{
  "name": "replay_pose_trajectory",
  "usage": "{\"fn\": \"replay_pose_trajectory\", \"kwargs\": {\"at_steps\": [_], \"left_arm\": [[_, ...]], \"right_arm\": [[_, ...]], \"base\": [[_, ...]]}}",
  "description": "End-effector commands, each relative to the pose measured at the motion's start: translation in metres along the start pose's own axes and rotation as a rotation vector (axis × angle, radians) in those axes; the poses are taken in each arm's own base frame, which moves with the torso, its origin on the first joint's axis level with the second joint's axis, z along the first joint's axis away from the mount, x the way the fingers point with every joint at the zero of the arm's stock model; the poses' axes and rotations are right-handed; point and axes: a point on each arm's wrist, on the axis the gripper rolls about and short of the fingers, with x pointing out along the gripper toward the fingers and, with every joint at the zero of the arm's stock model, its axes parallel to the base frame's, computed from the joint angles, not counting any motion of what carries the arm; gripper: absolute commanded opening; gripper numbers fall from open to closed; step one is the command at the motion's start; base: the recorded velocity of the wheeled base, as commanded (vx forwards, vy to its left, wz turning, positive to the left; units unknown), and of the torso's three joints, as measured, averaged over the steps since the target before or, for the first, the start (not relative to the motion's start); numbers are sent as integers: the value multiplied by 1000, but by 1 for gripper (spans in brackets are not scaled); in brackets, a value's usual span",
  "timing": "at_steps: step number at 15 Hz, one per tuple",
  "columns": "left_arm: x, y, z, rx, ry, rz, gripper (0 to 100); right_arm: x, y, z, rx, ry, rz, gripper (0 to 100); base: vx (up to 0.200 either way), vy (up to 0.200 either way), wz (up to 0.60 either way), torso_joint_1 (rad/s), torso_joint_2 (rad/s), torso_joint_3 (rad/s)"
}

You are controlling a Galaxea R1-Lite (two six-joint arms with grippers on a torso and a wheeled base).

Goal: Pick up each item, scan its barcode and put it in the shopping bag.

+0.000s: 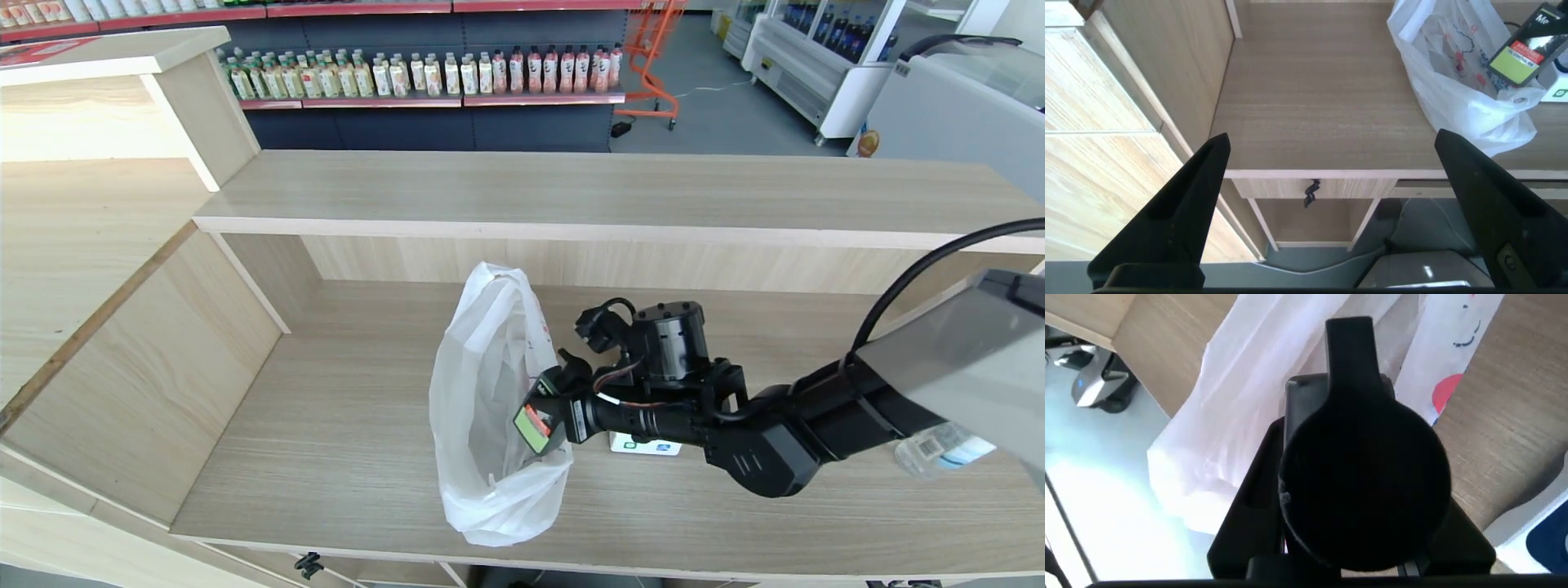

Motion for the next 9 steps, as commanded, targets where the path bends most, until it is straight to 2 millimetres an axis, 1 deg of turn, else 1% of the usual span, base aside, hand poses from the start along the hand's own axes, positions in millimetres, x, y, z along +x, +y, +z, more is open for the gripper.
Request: {"fn": "replay_pose_trajectory", "kwargs": {"at_steps": [1,2,3,6,9], "left_arm": [[0,0,0,0,0,1,100],[0,0,0,0,0,1,100],[0,0,0,0,0,-1,100],[0,0,0,0,0,1,100],[0,0,0,0,0,1,100]], "right_arm": [[30,-4,-4,-35,-4,4,0],[38,0,0,-45,-22,15,0],[45,1,0,-56,-26,21,0],[61,-2,-13,-217,-10,22,0],[74,-5,-26,-366,-34,19,0]], "base": [[0,0,0,0,0,0],[0,0,0,0,0,0],[0,0,0,0,0,0],[0,0,0,0,0,0],[0,0,0,0,0,0]]}}
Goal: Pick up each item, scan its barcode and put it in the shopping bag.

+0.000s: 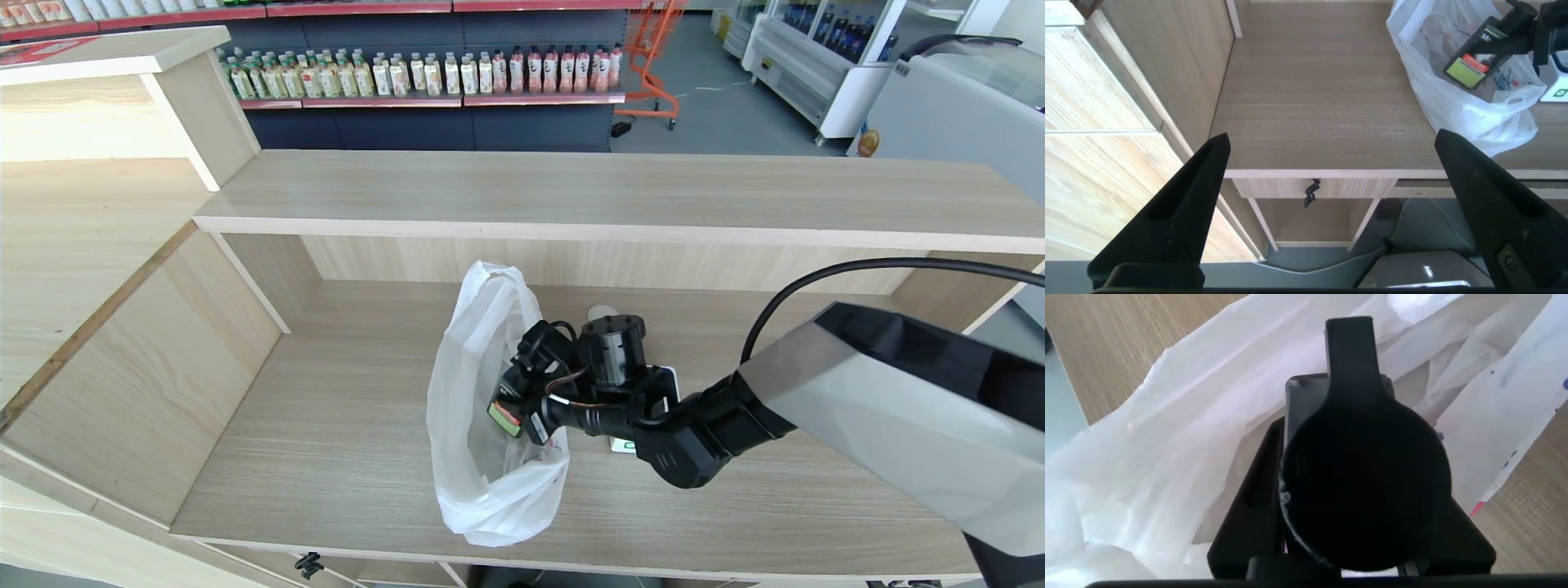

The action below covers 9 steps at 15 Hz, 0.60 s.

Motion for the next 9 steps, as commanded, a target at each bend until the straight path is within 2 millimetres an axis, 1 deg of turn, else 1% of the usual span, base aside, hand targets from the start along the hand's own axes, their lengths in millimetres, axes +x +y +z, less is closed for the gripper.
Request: {"fn": "replay_pose_trajectory", "kwargs": {"at_steps": [1,2,3,5,6,8,9], "left_arm": [[0,0,0,0,0,0,100],[0,0,0,0,0,0,100],[0,0,0,0,0,0,100],[0,0,0,0,0,0,100],[0,0,0,0,0,0,100],[0,0,0,0,0,-1,100],[0,0,0,0,0,-1,100]], "right_arm": [[10,3,-16,-17,25,10,0],[10,4,-16,-27,24,13,0],[11,6,-13,-28,13,16,100],[9,3,-8,-20,-6,6,100],[3,-1,0,31,-31,-6,100],[-14,-8,21,215,-77,-20,100],[-28,-15,36,323,-113,-29,100]], "base": [[0,0,0,0,0,0],[0,0,0,0,0,0],[0,0,0,0,0,0],[0,0,0,0,0,0],[0,0,0,0,0,0],[0,0,0,0,0,0],[0,0,0,0,0,0]]}}
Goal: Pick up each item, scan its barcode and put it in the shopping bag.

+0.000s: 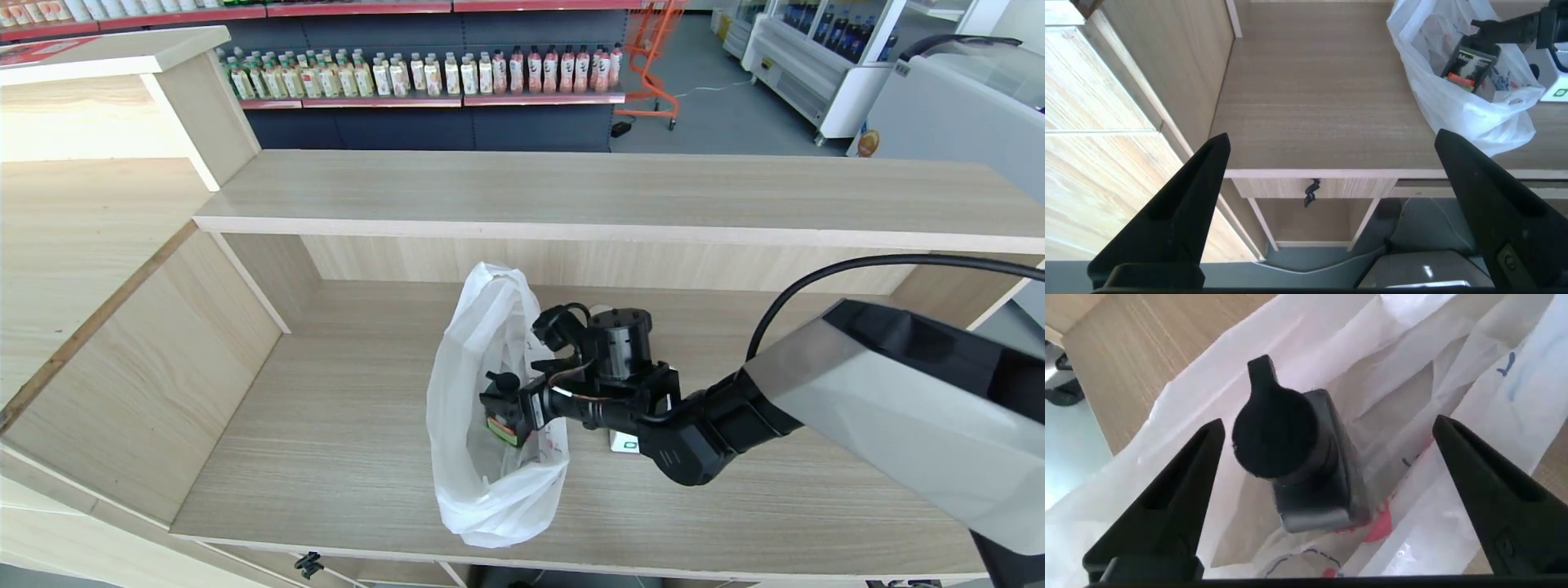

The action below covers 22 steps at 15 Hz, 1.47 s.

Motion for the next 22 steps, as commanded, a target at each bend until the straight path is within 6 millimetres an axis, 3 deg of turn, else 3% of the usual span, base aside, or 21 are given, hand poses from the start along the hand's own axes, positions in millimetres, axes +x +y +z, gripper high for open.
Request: {"fn": "replay_pose_trajectory", "kwargs": {"at_steps": [1,3,4,5,7,8,11,15,18,22], "left_arm": [[0,0,0,0,0,0,100],[0,0,0,0,0,1,100],[0,0,0,0,0,0,100],[0,0,0,0,0,1,100],[0,0,0,0,1,1,100],[0,0,0,0,0,1,100],[0,0,0,0,0,1,100],[0,0,0,0,0,0,100],[0,0,0,0,0,0,100],[0,0,0,0,1,1,100]], "right_arm": [[-36,-7,45,163,-86,-24,100],[-66,-11,63,264,-85,-46,100],[-92,-8,72,308,-86,-38,100],[-130,-1,80,342,-89,-3,100],[-181,1,80,336,-108,-52,100],[-207,-9,80,284,-124,-124,100],[-259,-17,75,209,-123,-308,100],[-281,-27,54,244,-95,-405,100],[-286,-33,52,253,-96,-438,100],[-288,-33,48,255,-84,-446,100]], "base": [[0,0,0,0,0,0],[0,0,0,0,0,0],[0,0,0,0,0,0],[0,0,0,0,0,0],[0,0,0,0,0,0],[0,0,0,0,0,0],[0,0,0,0,0,0],[0,0,0,0,0,0],[0,0,0,0,0,0],[-200,0,0,13,1,0]]}}
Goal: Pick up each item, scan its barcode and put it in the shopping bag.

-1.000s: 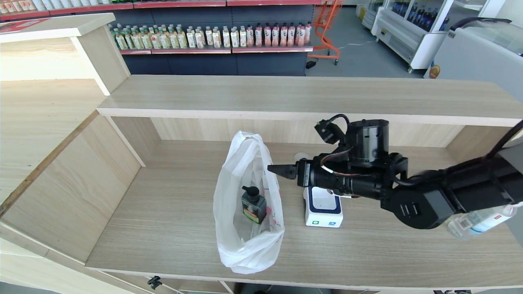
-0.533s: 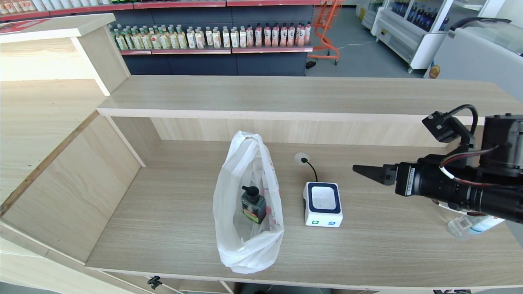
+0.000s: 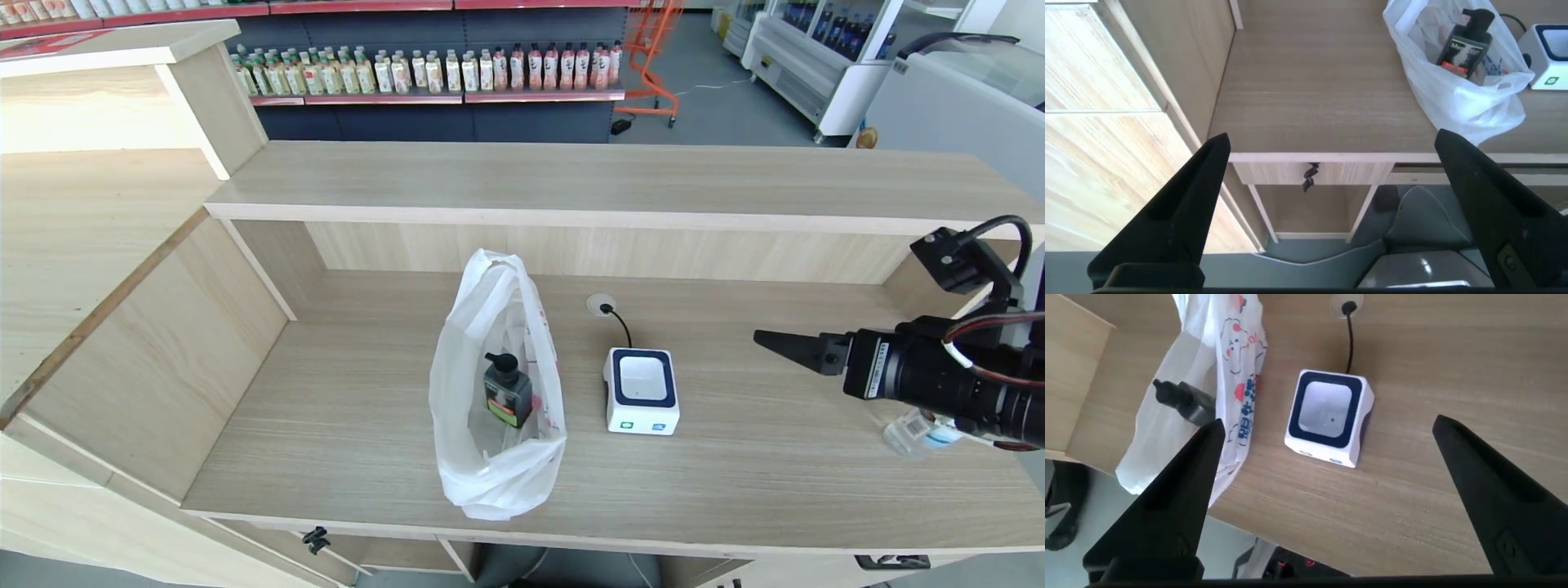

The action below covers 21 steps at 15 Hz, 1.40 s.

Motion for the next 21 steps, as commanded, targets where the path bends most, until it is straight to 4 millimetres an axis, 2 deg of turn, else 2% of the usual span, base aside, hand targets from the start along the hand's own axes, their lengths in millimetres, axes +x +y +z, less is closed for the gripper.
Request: {"fn": "replay_pose_trajectory", "kwargs": {"at_steps": [1,3,6,11,17,21], "left_arm": [[0,0,0,0,0,1,100],[0,0,0,0,0,0,100],[0,0,0,0,0,1,100],[0,0,0,-2,0,1,100],[0,0,0,0,1,1,100],[0,0,0,0,0,1,100]], "right_arm": [[-2,-1,-1,-5,0,-4,100],[-2,-3,-2,-14,5,-12,100],[-2,-4,-8,-31,23,-19,100],[-7,-25,-28,-113,90,-138,100],[-9,-27,-35,-117,110,-205,100],[-14,-30,-50,-151,166,-298,100]], "base": [[0,0,0,0,0,0],[0,0,0,0,0,0],[0,-200,0,9,-6,1],[0,-200,0,5,2,0],[0,-200,0,2,1,3],[0,-200,0,2,1,4]]}}
